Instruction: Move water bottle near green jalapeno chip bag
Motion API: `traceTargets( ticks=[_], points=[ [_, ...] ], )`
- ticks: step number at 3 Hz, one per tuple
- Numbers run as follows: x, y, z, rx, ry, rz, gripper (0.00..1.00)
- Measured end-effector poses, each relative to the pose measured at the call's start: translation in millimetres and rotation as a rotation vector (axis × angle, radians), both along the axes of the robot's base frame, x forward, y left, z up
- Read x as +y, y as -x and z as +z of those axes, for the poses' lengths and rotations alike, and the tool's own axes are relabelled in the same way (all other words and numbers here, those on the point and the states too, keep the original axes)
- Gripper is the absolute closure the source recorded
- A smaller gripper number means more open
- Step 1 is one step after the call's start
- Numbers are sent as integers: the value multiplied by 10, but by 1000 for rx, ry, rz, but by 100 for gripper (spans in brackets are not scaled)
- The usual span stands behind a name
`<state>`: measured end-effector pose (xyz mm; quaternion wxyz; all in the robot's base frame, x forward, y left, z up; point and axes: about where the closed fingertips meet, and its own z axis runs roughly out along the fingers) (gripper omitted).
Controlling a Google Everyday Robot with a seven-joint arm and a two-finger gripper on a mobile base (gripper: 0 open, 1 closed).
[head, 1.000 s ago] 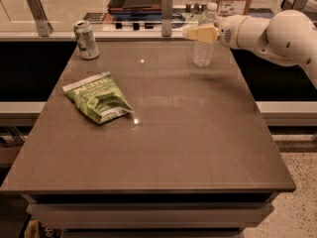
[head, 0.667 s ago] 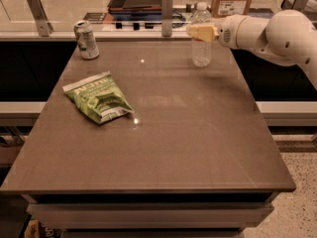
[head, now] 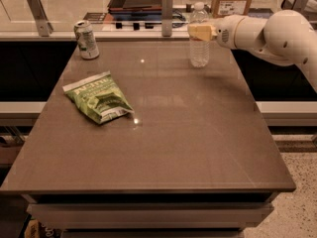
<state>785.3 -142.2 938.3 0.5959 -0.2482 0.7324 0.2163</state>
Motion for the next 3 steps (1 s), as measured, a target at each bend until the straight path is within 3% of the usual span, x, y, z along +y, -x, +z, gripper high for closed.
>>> traceTargets(
  ticks=[1, 2, 3],
  points=[
    [29, -4, -8, 1, -1, 4, 100],
    [54, 3, 33, 6, -8, 17, 100],
    [99, 97, 181, 16, -41, 85, 100]
  ],
)
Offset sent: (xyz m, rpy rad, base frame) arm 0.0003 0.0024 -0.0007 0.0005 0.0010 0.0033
